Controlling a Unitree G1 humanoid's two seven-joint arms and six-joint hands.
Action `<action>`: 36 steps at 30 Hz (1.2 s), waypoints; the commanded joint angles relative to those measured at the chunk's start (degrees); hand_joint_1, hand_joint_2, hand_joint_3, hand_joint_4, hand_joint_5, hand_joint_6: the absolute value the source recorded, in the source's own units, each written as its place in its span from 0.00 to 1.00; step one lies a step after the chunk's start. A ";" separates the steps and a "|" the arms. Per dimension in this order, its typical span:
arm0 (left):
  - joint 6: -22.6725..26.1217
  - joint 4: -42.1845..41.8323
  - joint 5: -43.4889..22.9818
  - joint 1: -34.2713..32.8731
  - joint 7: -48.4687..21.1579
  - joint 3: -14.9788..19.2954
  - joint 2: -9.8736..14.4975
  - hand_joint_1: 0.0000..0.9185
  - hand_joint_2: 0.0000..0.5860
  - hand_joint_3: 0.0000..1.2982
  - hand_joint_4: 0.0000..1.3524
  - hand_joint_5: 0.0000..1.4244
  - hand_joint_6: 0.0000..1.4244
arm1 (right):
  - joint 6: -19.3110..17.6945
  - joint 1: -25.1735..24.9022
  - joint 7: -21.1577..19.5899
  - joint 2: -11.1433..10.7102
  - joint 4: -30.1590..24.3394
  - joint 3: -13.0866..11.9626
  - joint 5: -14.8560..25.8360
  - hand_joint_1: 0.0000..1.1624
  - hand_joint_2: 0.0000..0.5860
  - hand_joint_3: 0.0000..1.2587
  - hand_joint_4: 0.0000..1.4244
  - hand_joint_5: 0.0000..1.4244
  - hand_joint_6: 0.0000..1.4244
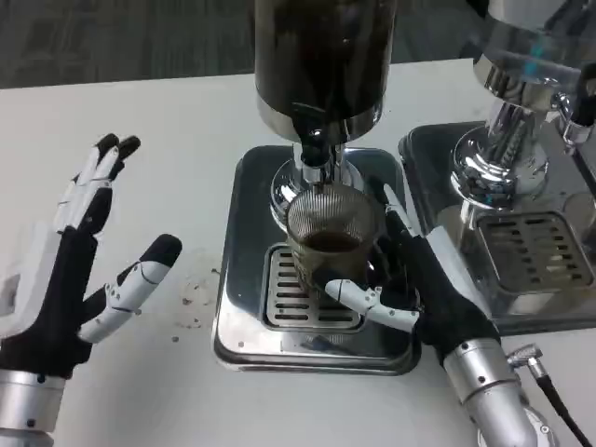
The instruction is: Grasp the cup under the faucet to collect the drink, then remove the cup.
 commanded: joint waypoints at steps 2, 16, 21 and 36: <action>1.14 1.75 1.25 1.15 0.84 -1.39 0.31 0.00 0.30 0.08 0.00 0.07 0.03 | -1.56 -1.51 0.71 1.32 2.94 -0.19 1.59 0.53 0.32 0.00 0.00 0.00 0.03; 1.90 4.10 2.33 1.79 2.24 -3.13 0.64 0.00 0.32 0.08 0.00 0.07 0.02 | -4.71 -5.10 0.53 2.66 10.74 -0.86 2.77 0.59 0.31 0.00 0.00 0.00 0.07; 1.95 4.18 2.07 2.03 2.42 -3.10 0.58 0.00 0.32 0.08 0.00 0.07 0.02 | -5.85 -5.62 1.67 2.83 12.46 -0.69 3.19 0.59 0.30 0.00 0.00 0.00 0.08; 2.75 3.52 1.78 2.29 2.60 -3.51 0.48 0.00 0.33 0.09 0.00 0.07 0.02 | -7.77 -5.93 1.86 4.47 15.29 -0.29 3.49 0.74 0.29 0.00 0.10 0.10 0.19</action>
